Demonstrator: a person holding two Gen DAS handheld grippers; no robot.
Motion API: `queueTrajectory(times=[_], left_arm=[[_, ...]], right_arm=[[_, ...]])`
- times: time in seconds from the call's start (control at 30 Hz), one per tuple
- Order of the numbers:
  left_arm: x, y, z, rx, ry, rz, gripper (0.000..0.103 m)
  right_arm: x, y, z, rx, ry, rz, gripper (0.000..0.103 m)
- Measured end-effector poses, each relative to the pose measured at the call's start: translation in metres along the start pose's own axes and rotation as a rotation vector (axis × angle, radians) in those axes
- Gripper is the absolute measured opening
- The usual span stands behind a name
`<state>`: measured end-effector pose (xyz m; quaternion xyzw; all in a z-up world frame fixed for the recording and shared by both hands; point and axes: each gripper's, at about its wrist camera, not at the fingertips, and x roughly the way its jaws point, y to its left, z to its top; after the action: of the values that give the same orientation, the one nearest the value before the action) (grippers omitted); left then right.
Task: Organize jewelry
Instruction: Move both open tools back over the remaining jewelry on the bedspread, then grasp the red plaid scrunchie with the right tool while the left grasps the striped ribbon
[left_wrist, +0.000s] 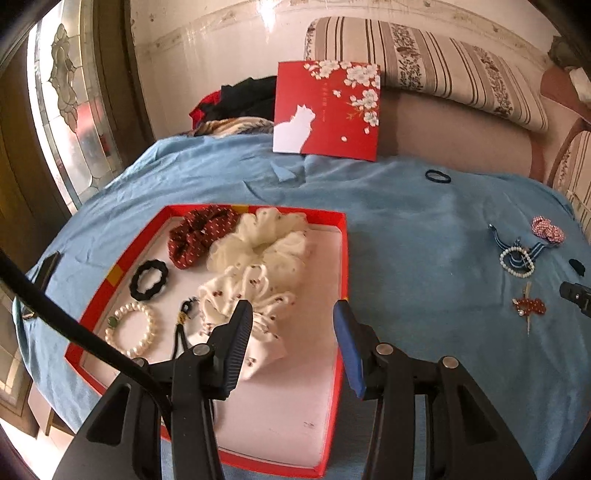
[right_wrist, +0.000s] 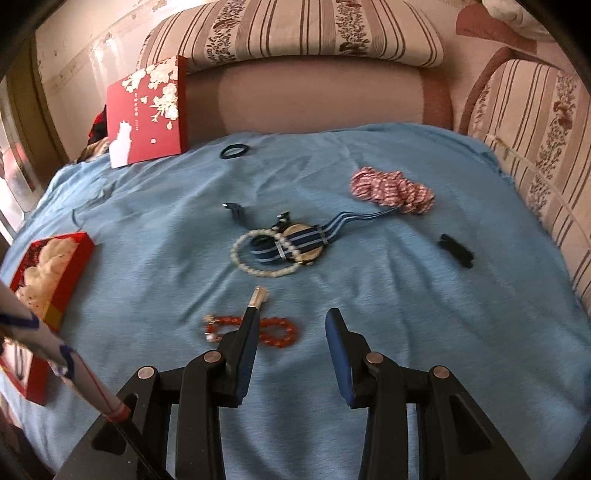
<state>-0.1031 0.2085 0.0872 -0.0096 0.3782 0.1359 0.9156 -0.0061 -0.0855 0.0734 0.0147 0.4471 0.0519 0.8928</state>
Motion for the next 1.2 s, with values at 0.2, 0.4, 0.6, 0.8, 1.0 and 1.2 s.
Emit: queueTrajectory(times=[0.2, 0.4, 0.6, 0.8, 1.0, 1.2], left_arm=[[0.006, -0.021, 0.003, 0.027, 0.036, -0.041, 0.044], [0.017, -0.049, 0.002, 0.094, 0.087, -0.104, 0.044], [0.026, -0.081, 0.013, 0.102, 0.142, -0.21, 0.046], [0.039, -0.143, 0.03, 0.154, 0.185, -0.333, 0.049], [0.069, -0.218, 0.044, 0.243, 0.225, -0.415, 0.049], [0.105, -0.258, 0.056, 0.285, 0.255, -0.467, 0.049]], right_arm=[[0.001, -0.011, 0.004, -0.027, -0.017, -0.045, 0.044], [0.01, -0.036, 0.017, 0.034, -0.007, -0.04, 0.044], [0.024, -0.107, 0.043, 0.212, 0.001, -0.014, 0.044], [0.036, -0.169, 0.045, 0.365, 0.004, 0.103, 0.044], [0.049, -0.197, 0.044, 0.447, -0.007, 0.185, 0.044], [0.053, -0.204, 0.064, 0.512, -0.074, 0.333, 0.047]])
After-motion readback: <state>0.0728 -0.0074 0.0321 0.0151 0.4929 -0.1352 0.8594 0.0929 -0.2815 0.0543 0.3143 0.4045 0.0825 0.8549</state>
